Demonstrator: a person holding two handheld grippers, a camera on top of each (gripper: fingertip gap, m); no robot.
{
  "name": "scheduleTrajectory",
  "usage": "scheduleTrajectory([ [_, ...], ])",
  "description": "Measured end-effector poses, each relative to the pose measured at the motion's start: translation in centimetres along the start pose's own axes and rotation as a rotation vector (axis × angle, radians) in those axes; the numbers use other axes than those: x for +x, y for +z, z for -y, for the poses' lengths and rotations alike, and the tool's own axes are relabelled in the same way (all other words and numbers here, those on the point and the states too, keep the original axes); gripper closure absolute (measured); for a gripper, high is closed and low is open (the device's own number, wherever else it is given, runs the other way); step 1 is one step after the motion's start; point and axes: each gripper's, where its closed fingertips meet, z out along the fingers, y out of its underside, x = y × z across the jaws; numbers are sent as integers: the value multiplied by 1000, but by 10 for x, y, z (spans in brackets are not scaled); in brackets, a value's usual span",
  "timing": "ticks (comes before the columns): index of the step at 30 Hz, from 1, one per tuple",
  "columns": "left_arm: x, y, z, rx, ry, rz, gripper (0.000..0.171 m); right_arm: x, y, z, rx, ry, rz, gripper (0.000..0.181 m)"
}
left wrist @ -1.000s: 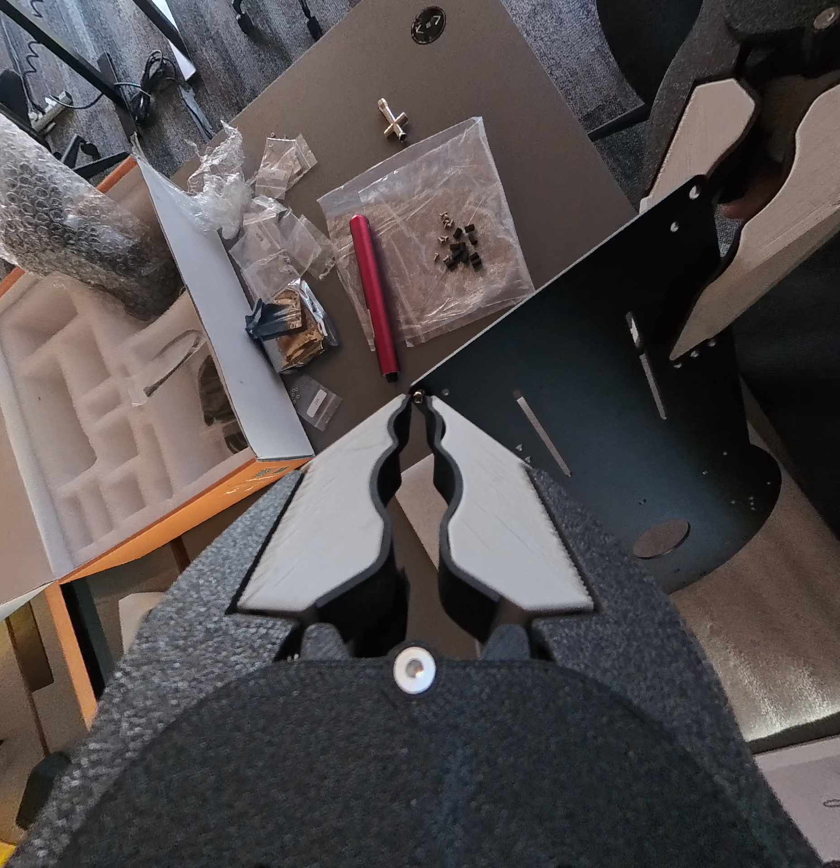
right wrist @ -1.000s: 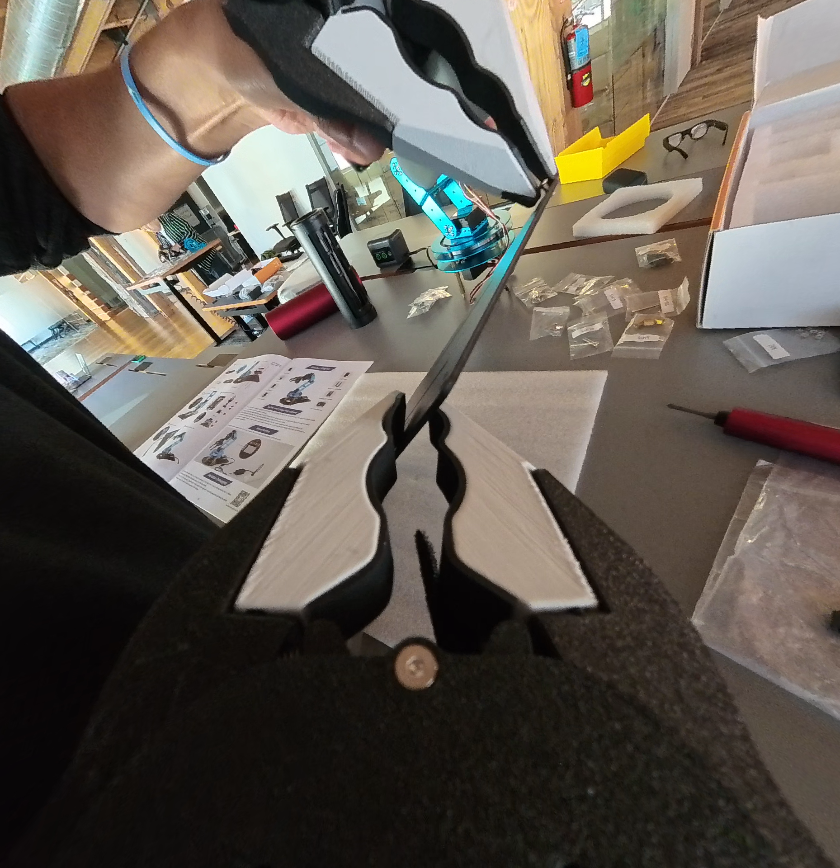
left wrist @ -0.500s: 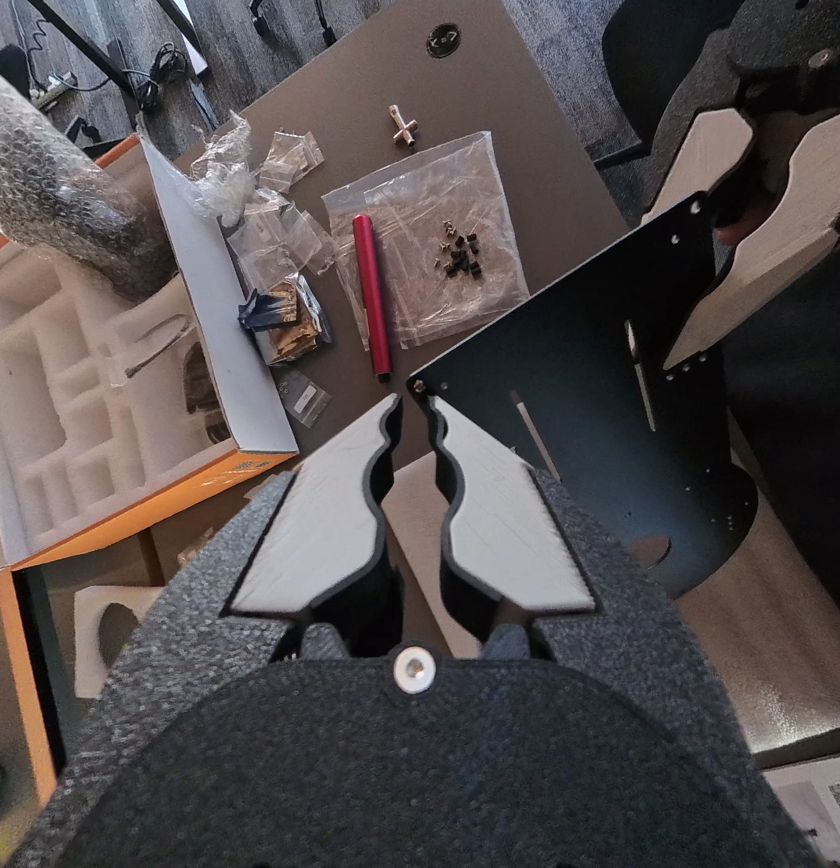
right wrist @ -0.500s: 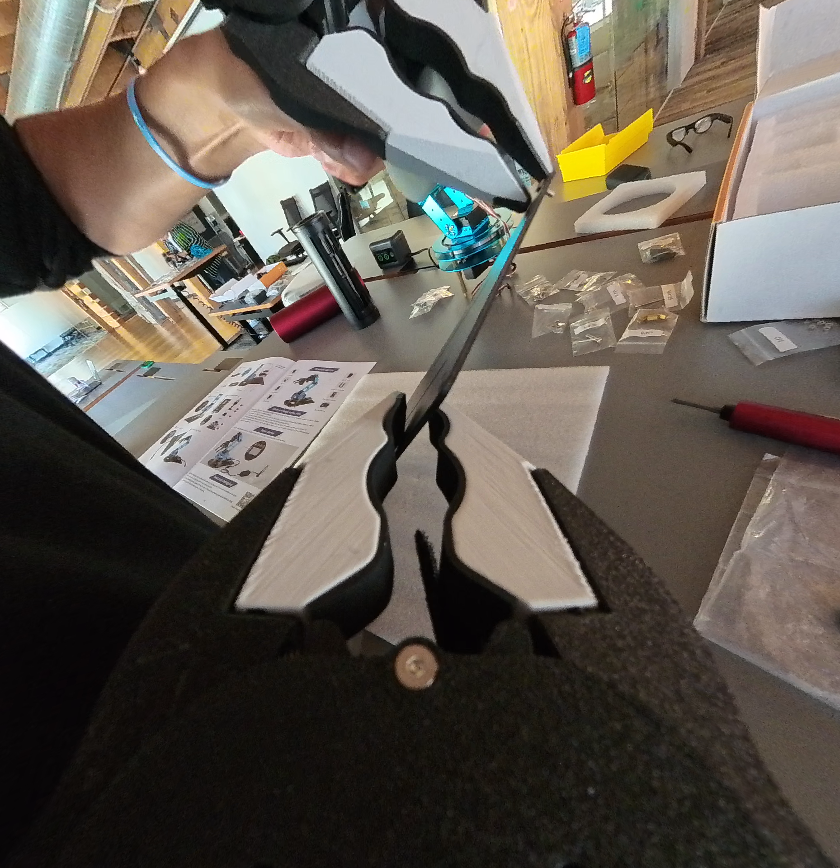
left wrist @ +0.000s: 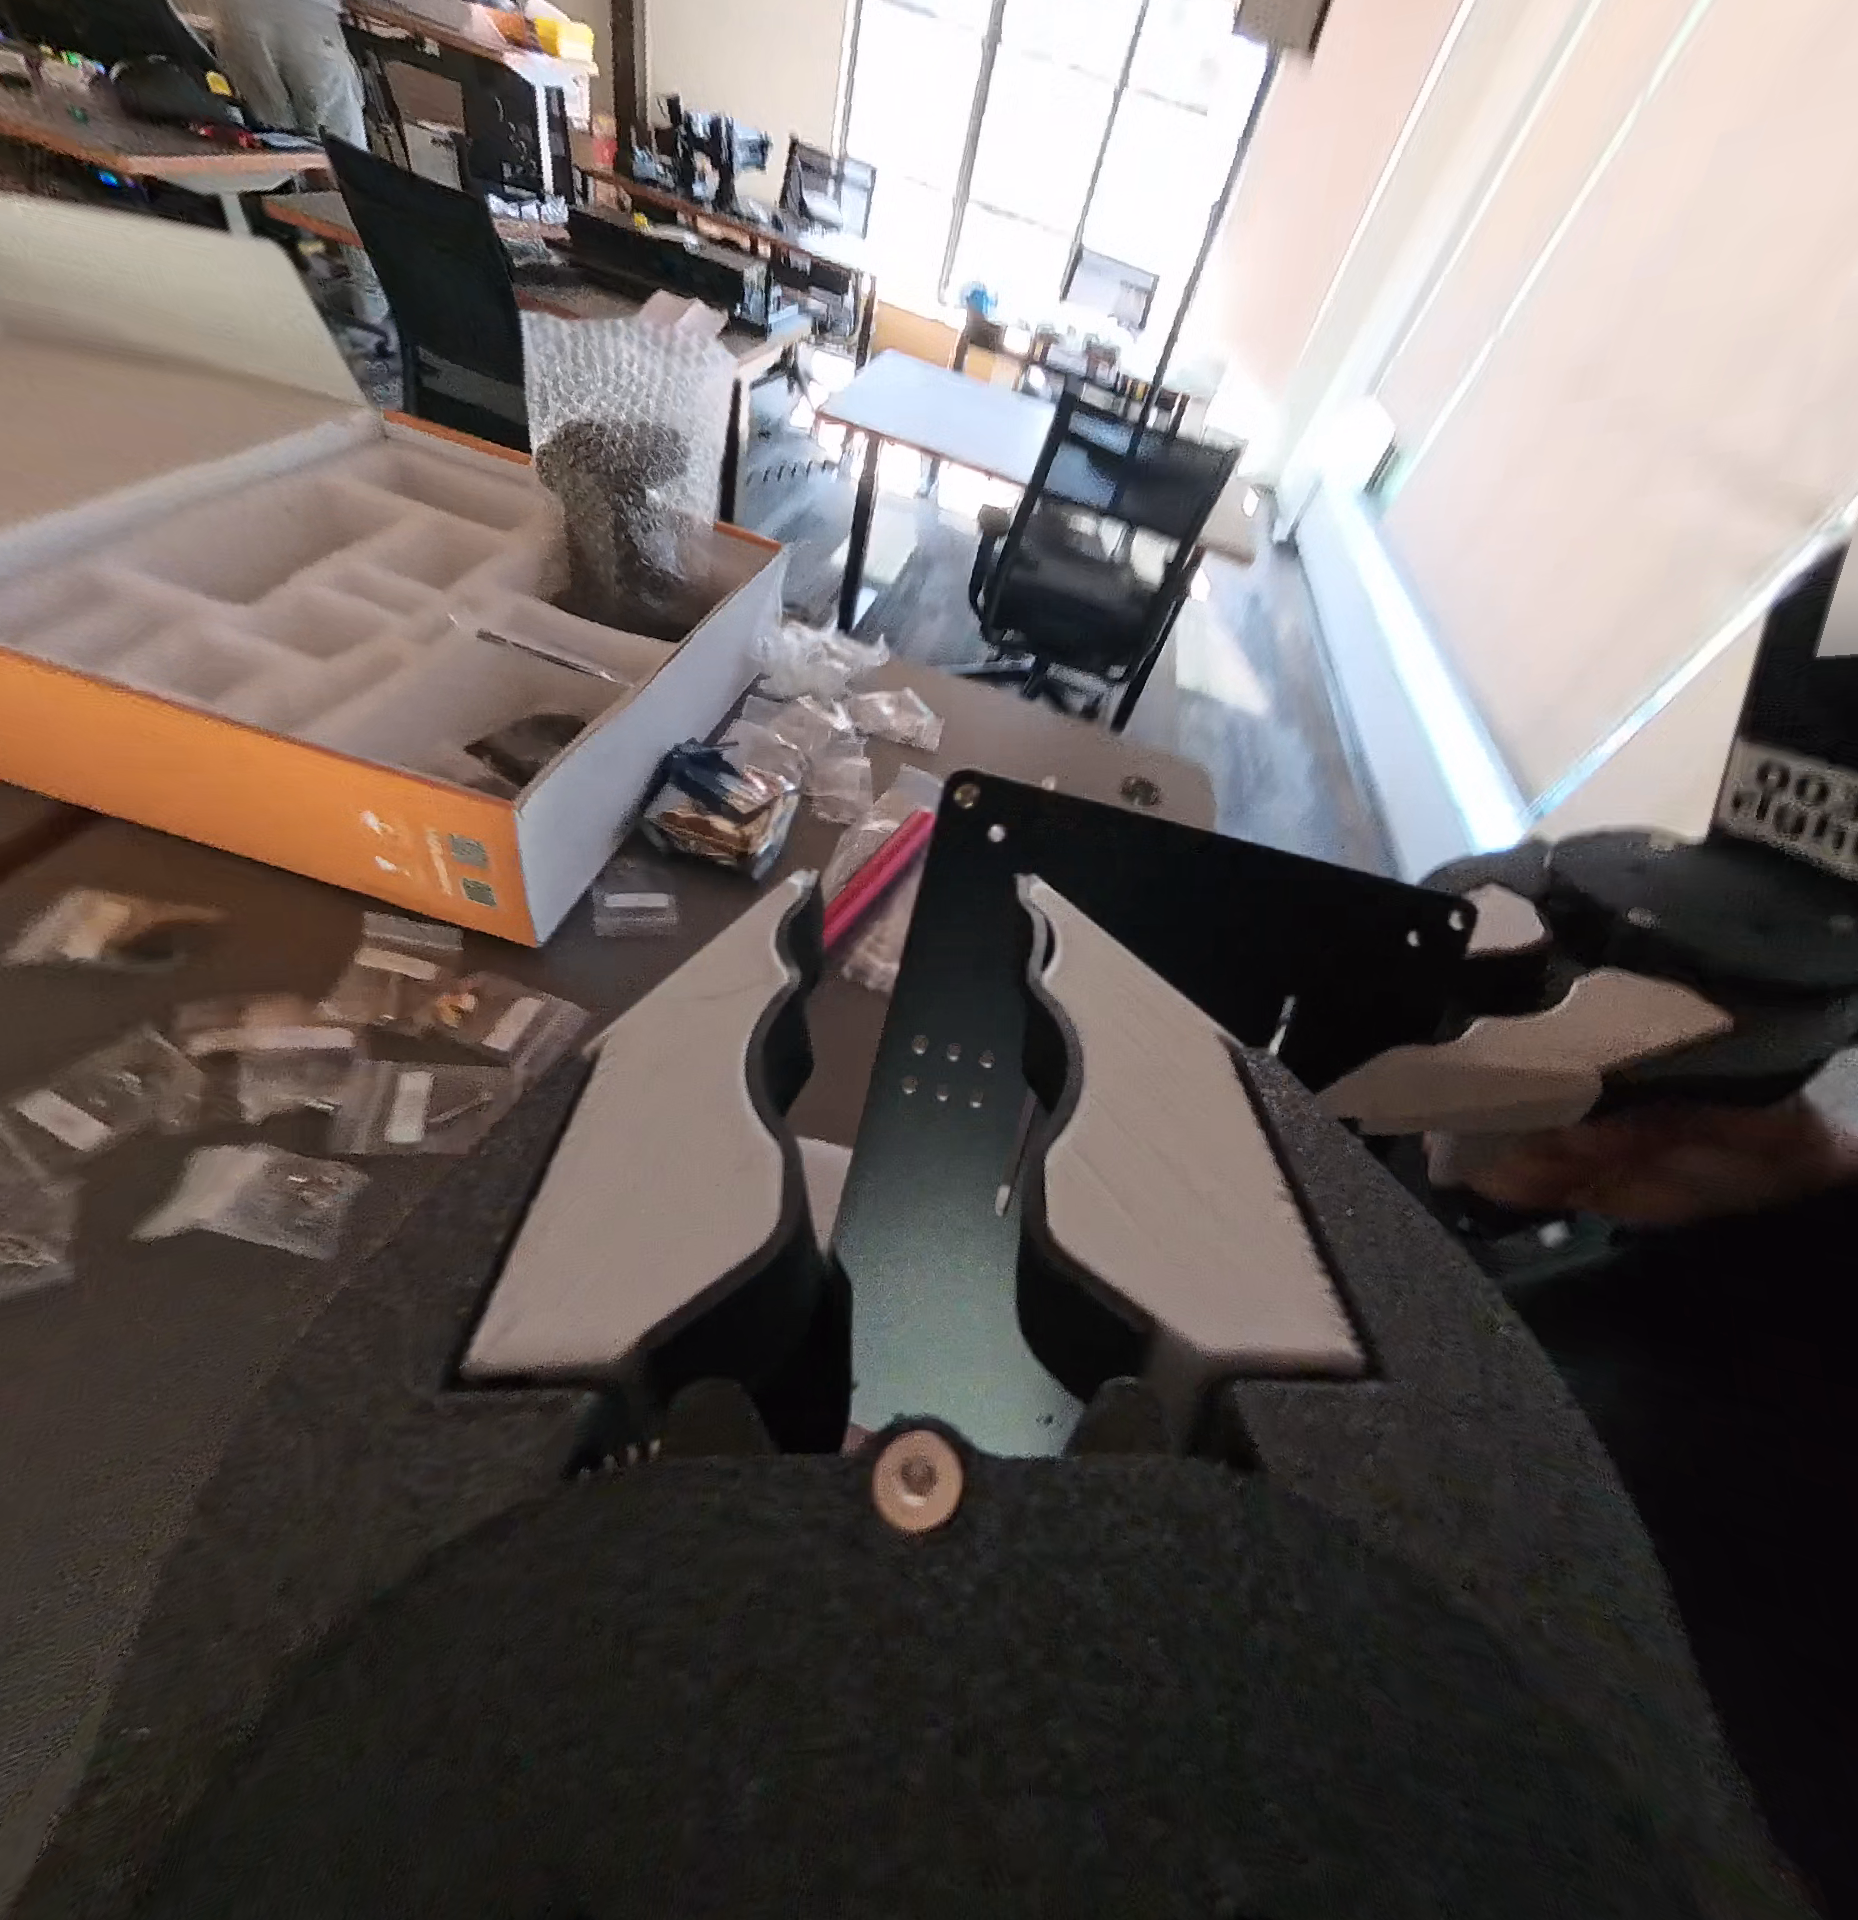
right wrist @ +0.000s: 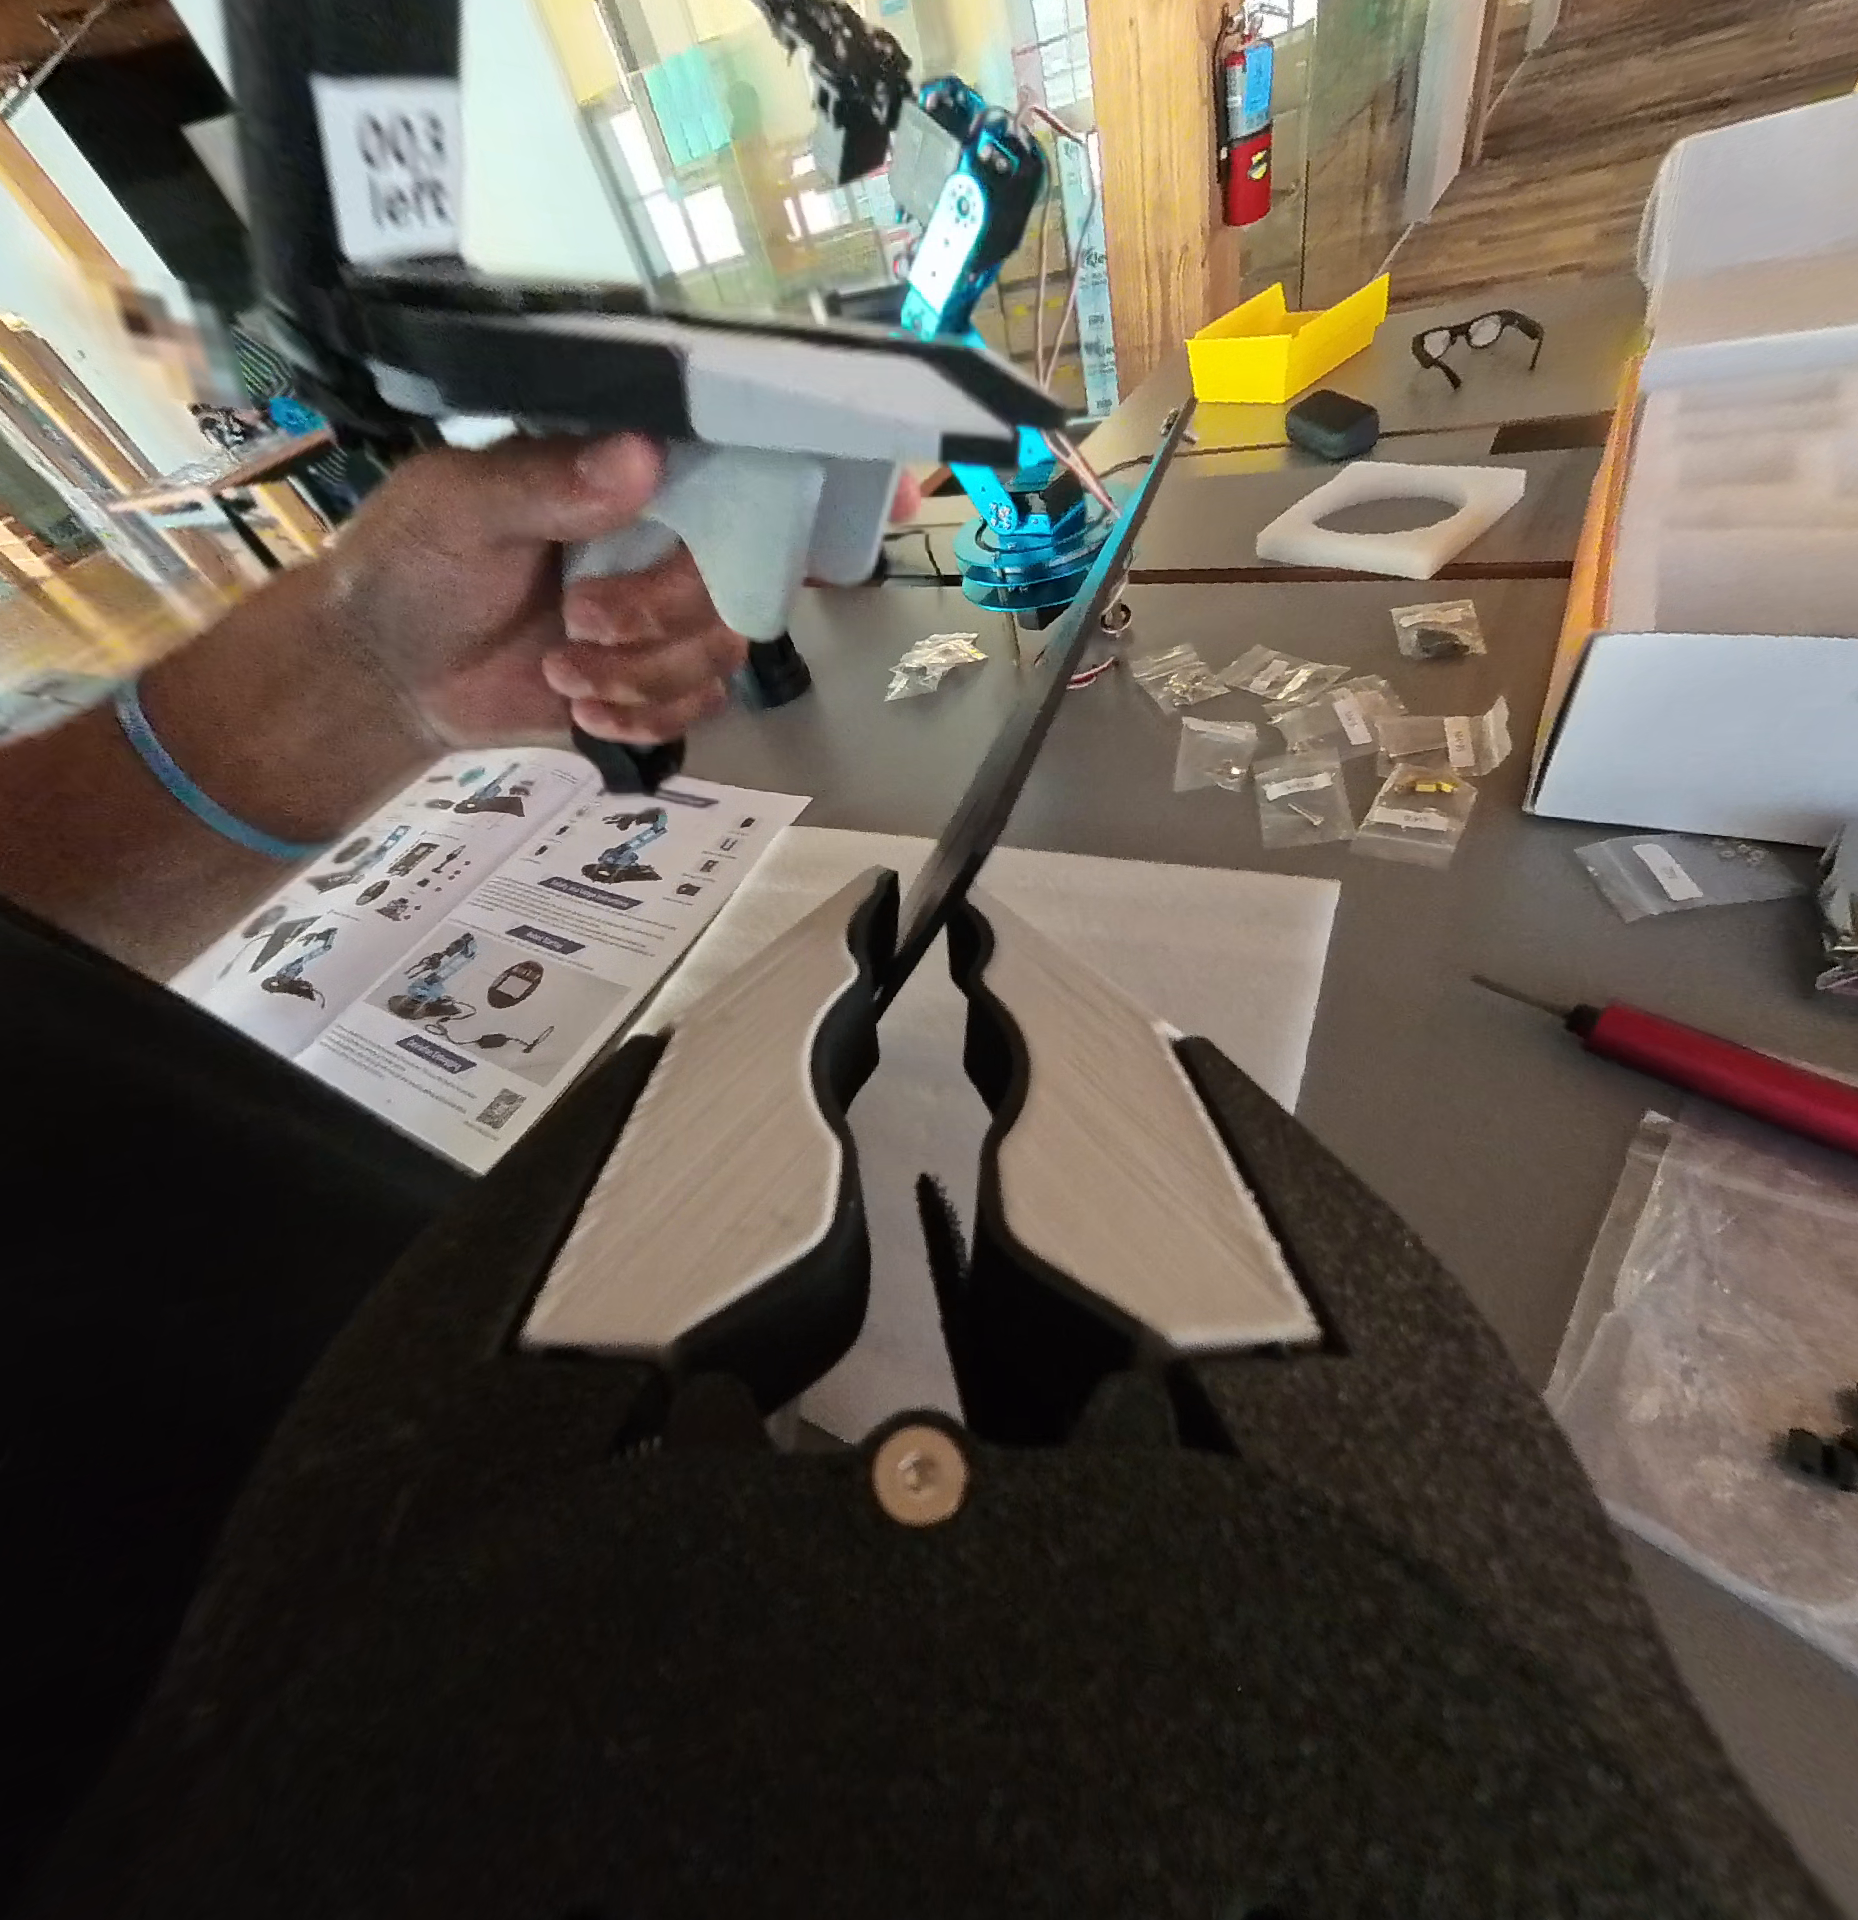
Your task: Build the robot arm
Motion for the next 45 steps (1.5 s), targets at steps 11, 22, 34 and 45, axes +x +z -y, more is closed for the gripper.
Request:
scheduleTrajectory([
  [11, 8, -42, 17, 374, -272, 8, 112, -35, 8, 13, -13, -77, -20, 173],
  [22, 31, -37, 23, 240, -175, 390, 90, -56, 20, 23, 11, -248, -33, 172],
  [34, 17, -56, 24, 196, -57, 618, 112, -68, 34, 30, 21, -335, -19, 171],
  [45, 5, -79, 28, 201, -155, 599, 115, -86, 46, 34, 16, -482, -3, 169],
])
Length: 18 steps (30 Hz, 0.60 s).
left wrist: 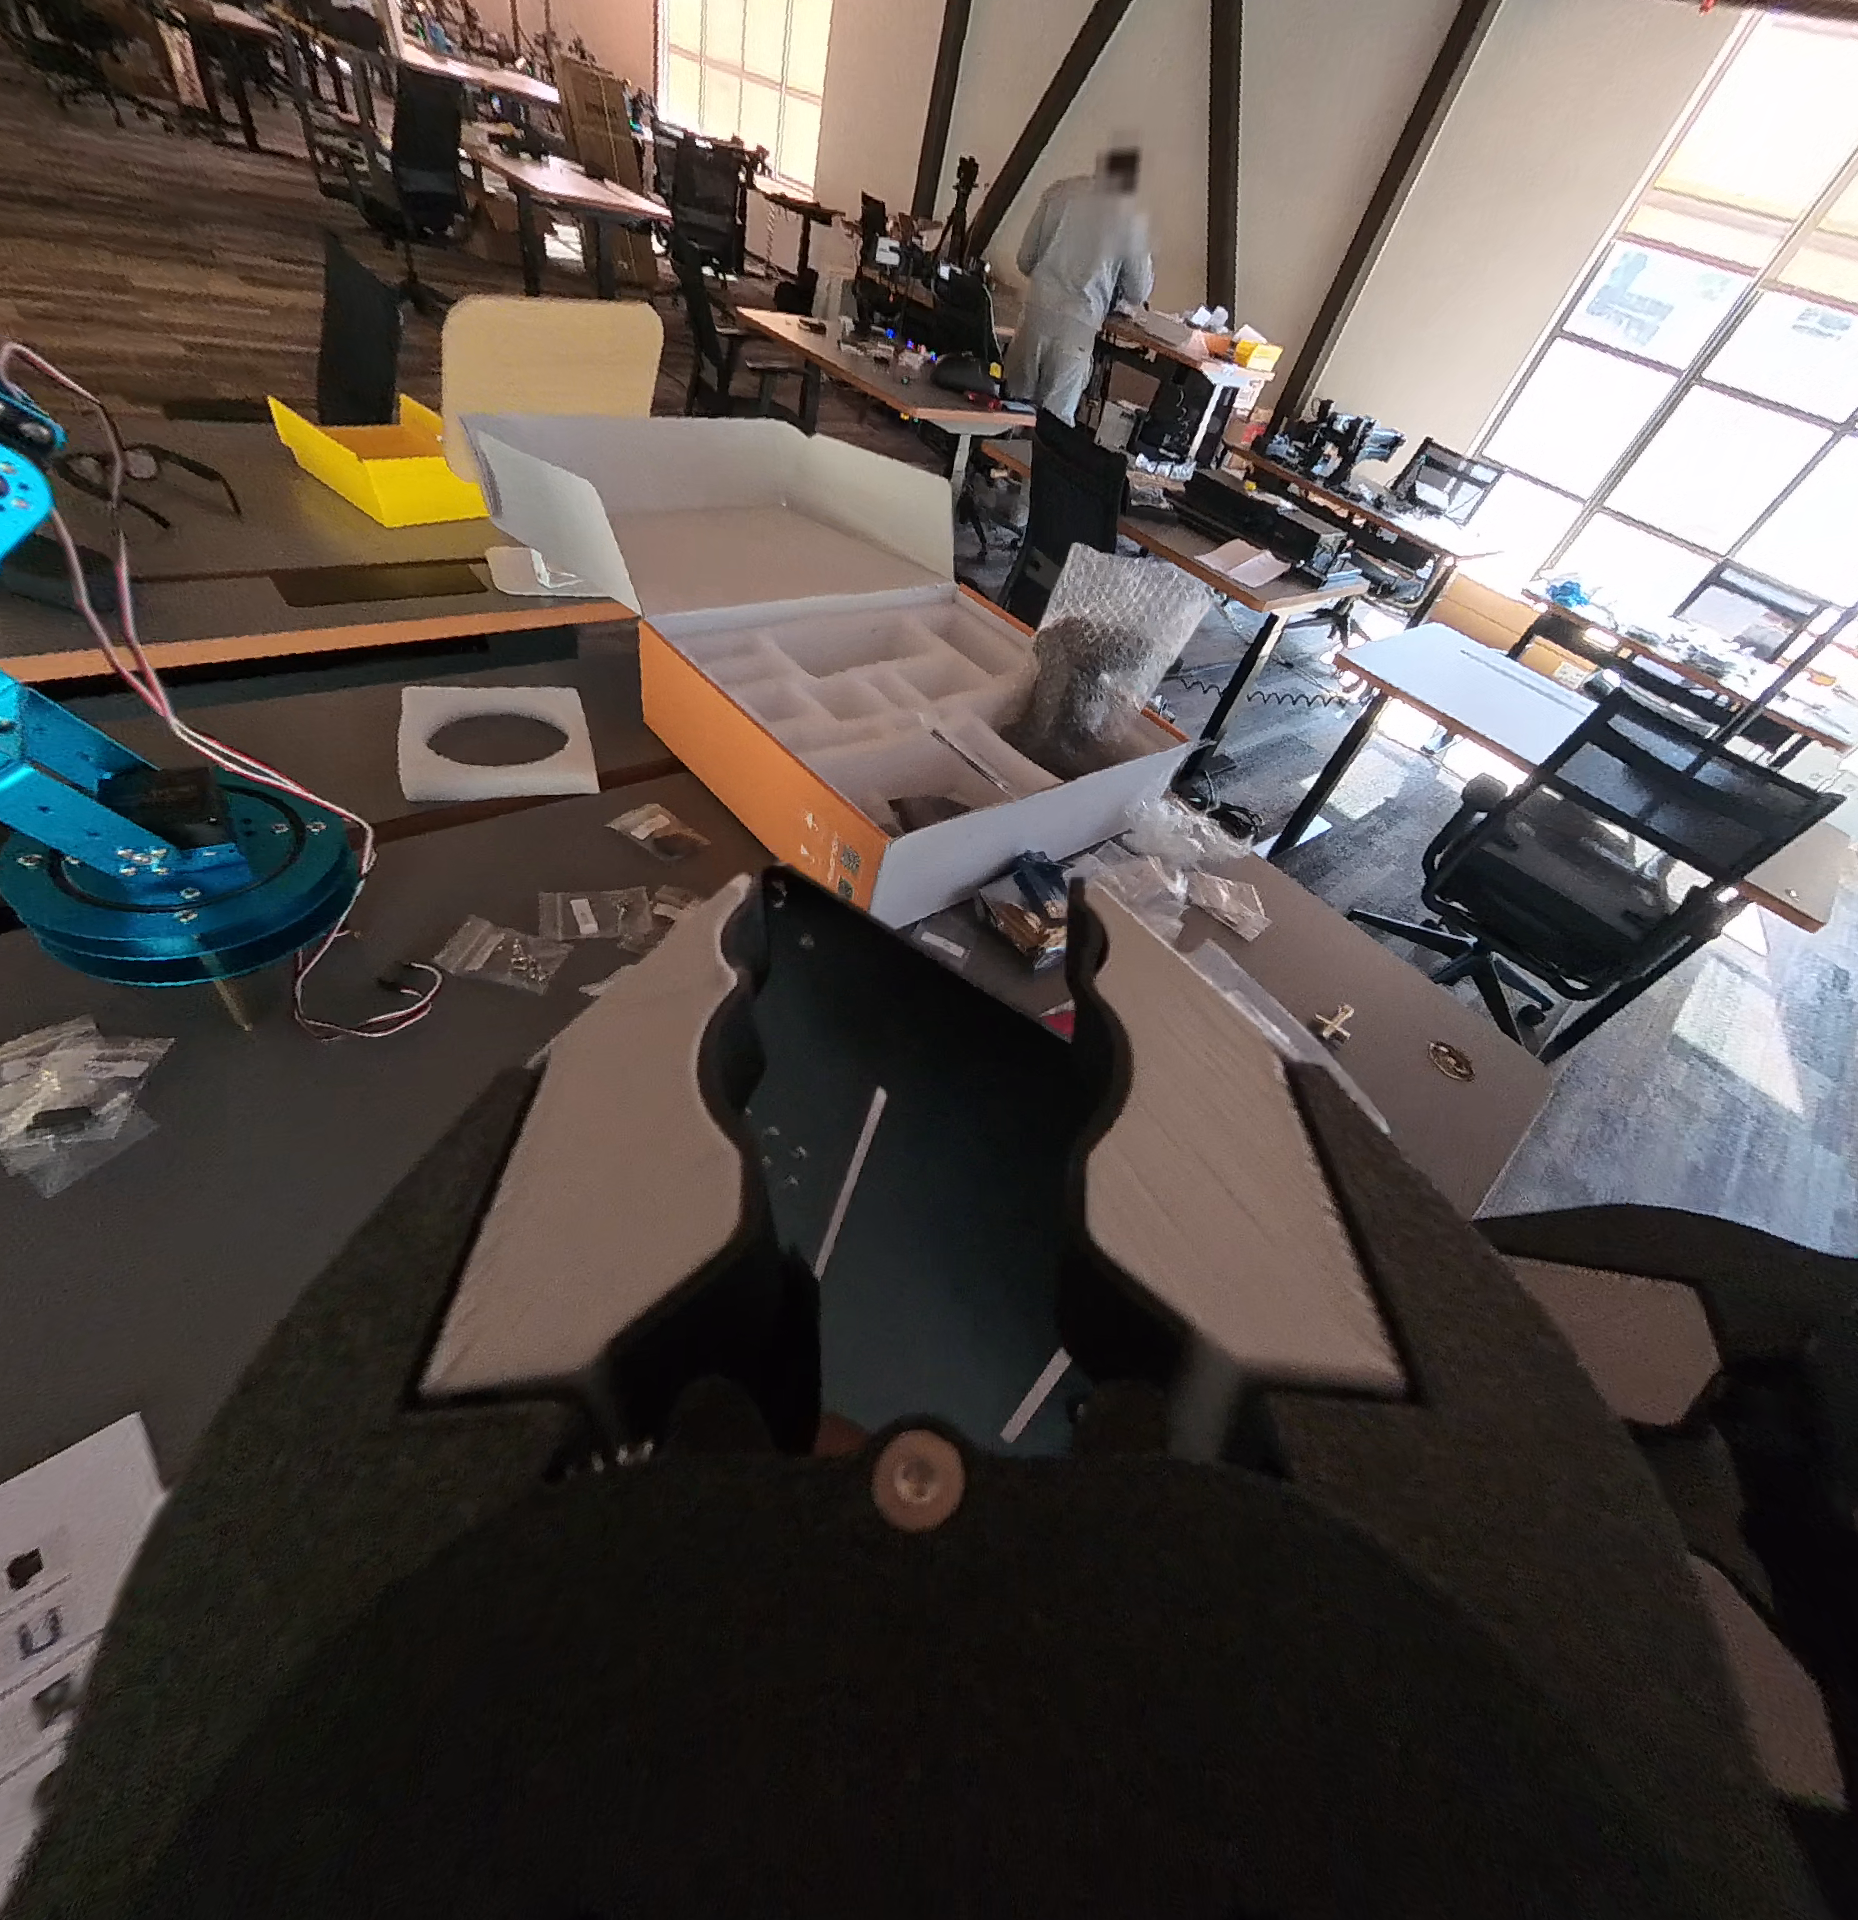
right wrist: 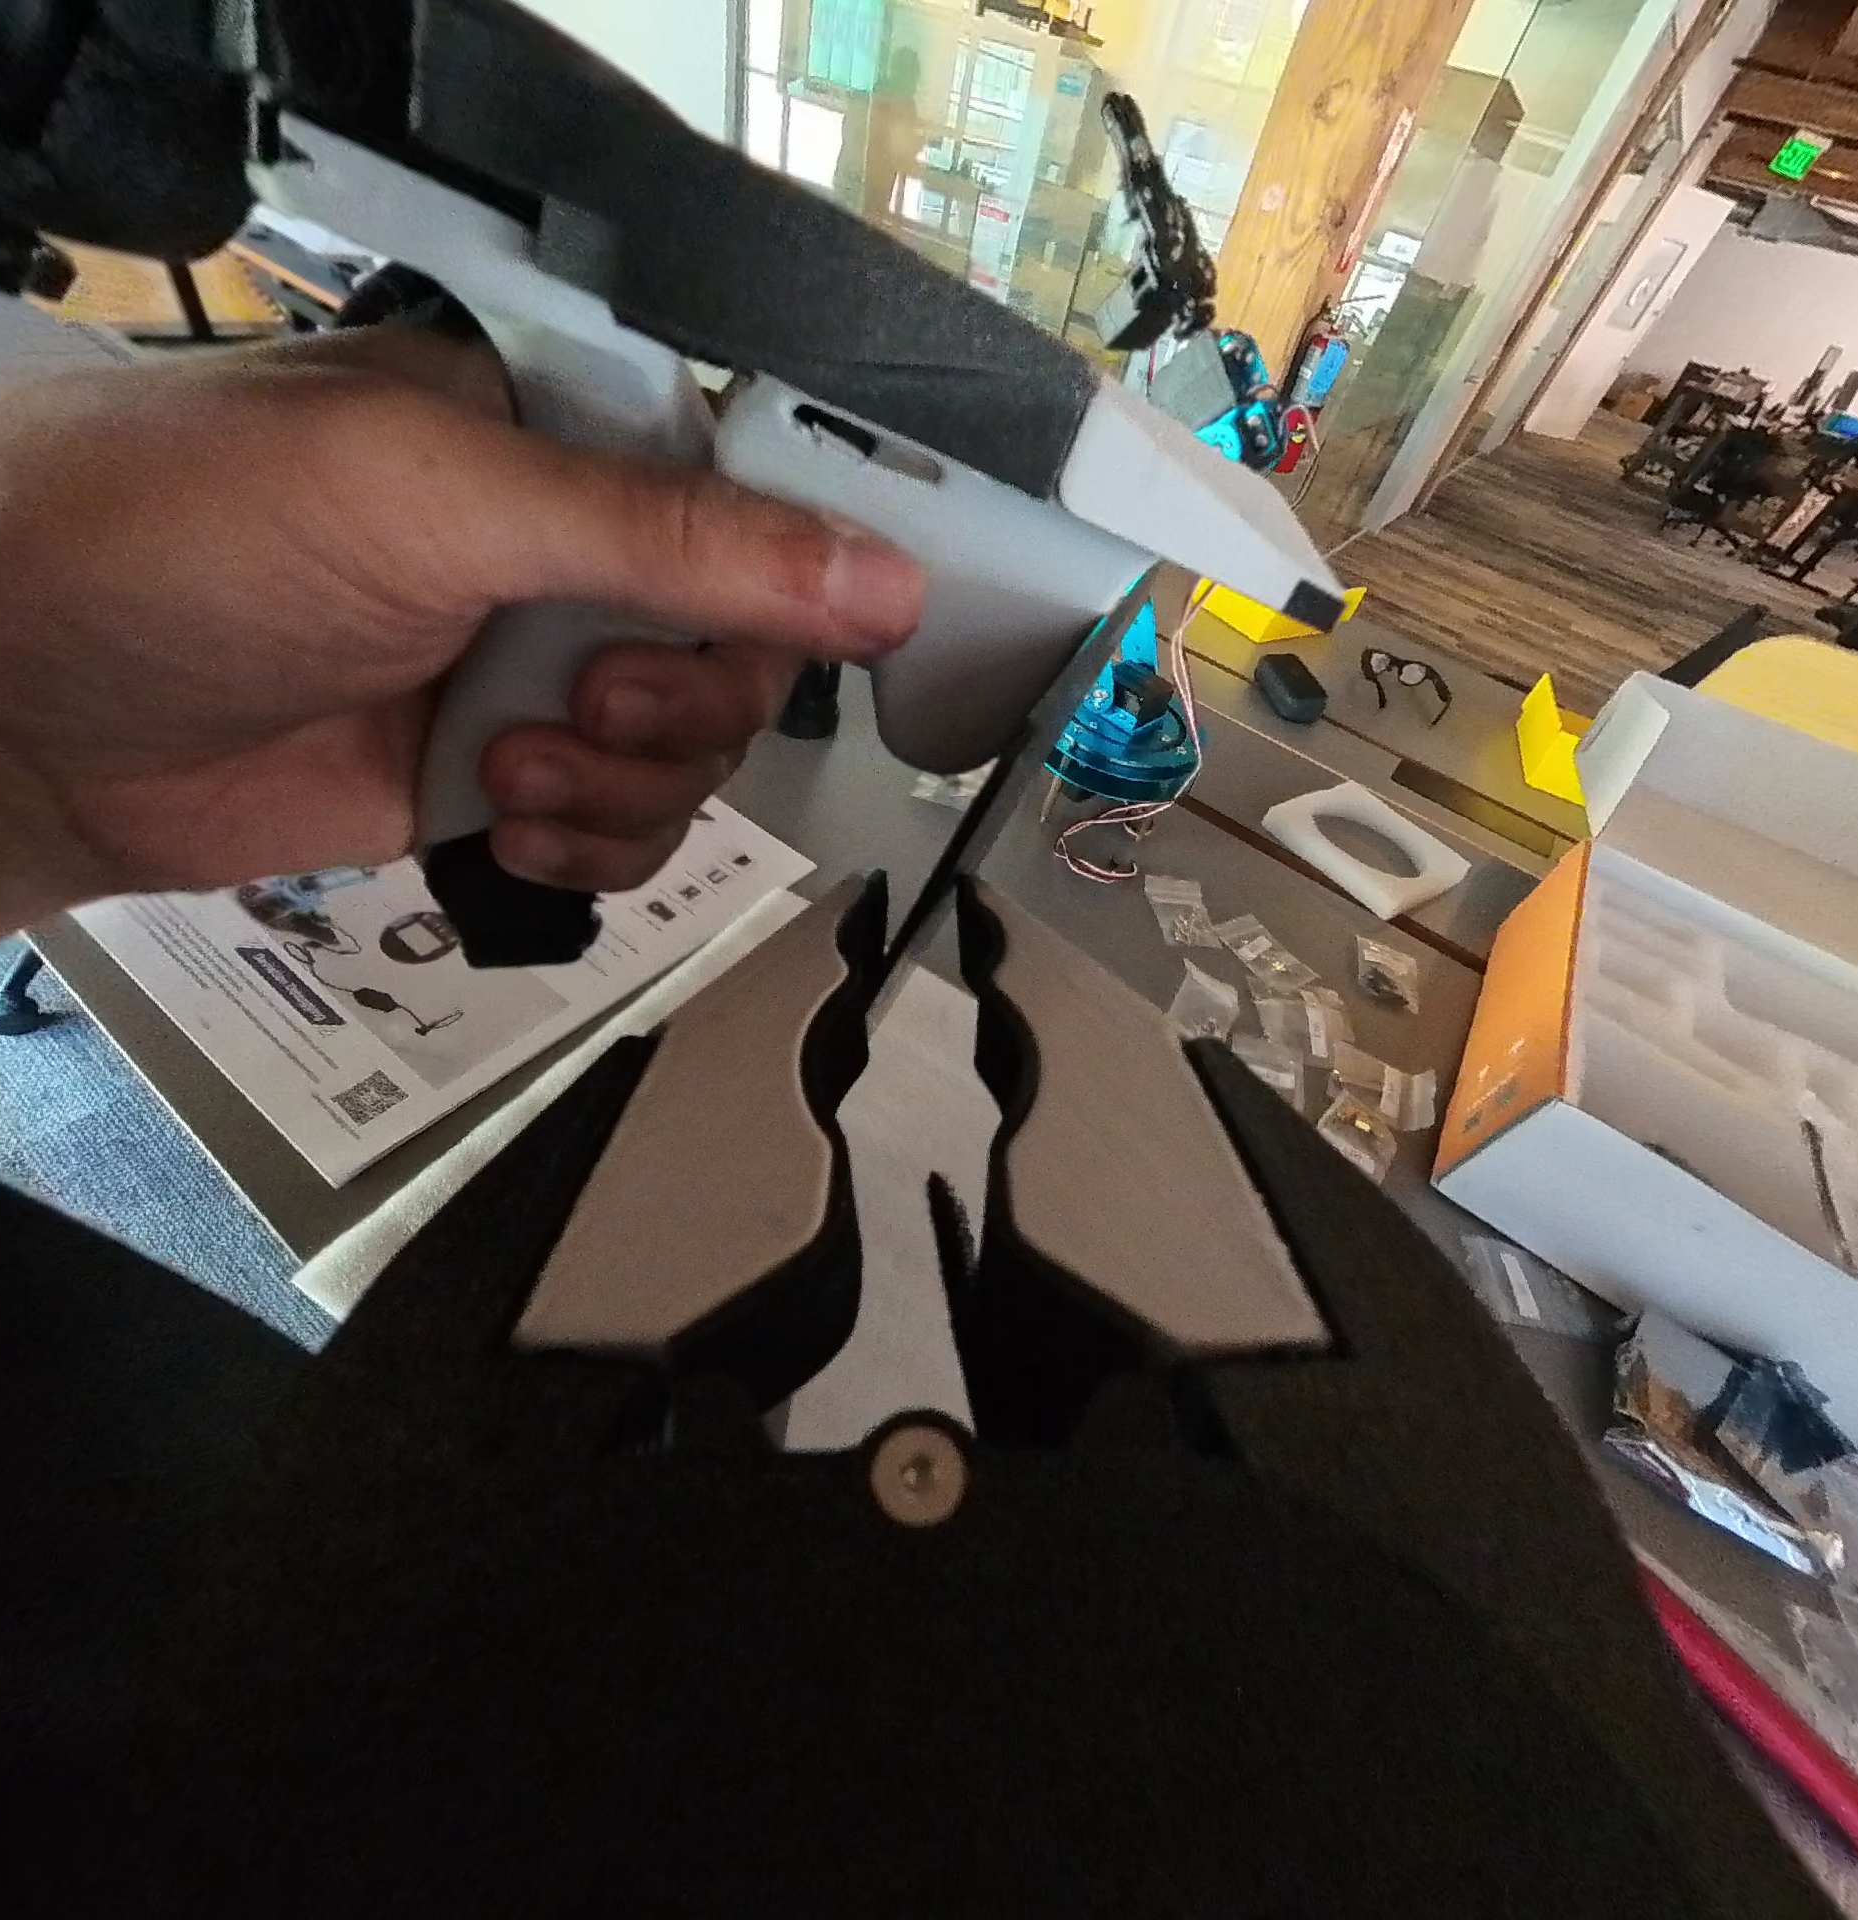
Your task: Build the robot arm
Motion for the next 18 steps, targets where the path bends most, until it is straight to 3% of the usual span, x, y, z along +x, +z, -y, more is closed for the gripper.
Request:
scheduleTrajectory([
  [10, -15, -5, -4, -48, -11, 14, 122, -6, 9, 5, 5, -99, -8, 167],
  [18, -17, -15, 2, -62, -121, -27, 104, -11, 17, 10, 25, -223, -34, 167],
])
